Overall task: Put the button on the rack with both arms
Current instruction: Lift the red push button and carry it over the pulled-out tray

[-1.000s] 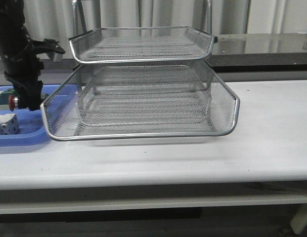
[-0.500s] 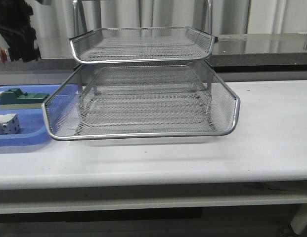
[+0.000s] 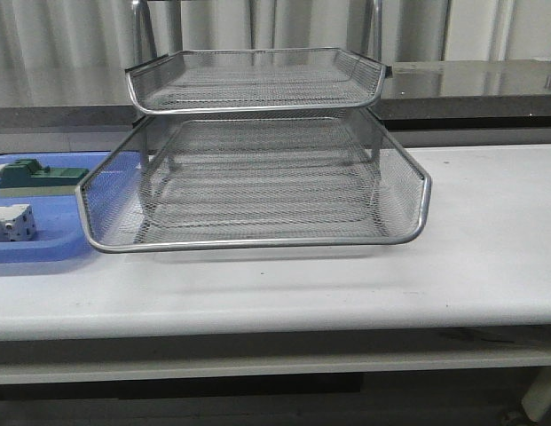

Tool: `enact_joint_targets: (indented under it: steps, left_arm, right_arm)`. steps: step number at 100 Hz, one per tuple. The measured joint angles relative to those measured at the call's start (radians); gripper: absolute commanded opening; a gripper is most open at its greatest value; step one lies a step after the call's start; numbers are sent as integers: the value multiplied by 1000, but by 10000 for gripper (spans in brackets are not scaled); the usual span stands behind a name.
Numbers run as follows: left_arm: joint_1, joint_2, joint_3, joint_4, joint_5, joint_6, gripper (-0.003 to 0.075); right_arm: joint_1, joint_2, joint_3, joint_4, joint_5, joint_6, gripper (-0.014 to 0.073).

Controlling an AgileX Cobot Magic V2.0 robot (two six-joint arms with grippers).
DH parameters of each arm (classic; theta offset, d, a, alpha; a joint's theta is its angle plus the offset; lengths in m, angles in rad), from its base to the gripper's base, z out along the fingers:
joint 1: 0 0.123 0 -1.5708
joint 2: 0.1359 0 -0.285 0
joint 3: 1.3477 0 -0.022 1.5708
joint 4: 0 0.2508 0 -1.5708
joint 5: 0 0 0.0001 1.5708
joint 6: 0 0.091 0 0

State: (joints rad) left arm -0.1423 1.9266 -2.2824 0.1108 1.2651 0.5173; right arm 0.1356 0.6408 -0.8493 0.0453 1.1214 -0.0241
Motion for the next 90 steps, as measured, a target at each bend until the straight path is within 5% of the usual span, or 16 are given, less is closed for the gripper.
enact_joint_targets:
  steps: [39,90]
  left_arm:
    - [-213,-255,305,-74,4,-6,-20]
    - [-457,-123,416,-129,-2,-6,-20]
  right_arm:
    - [0,0,0,0,0,2,-67]
    - [0,0,0,0,0,2,-67]
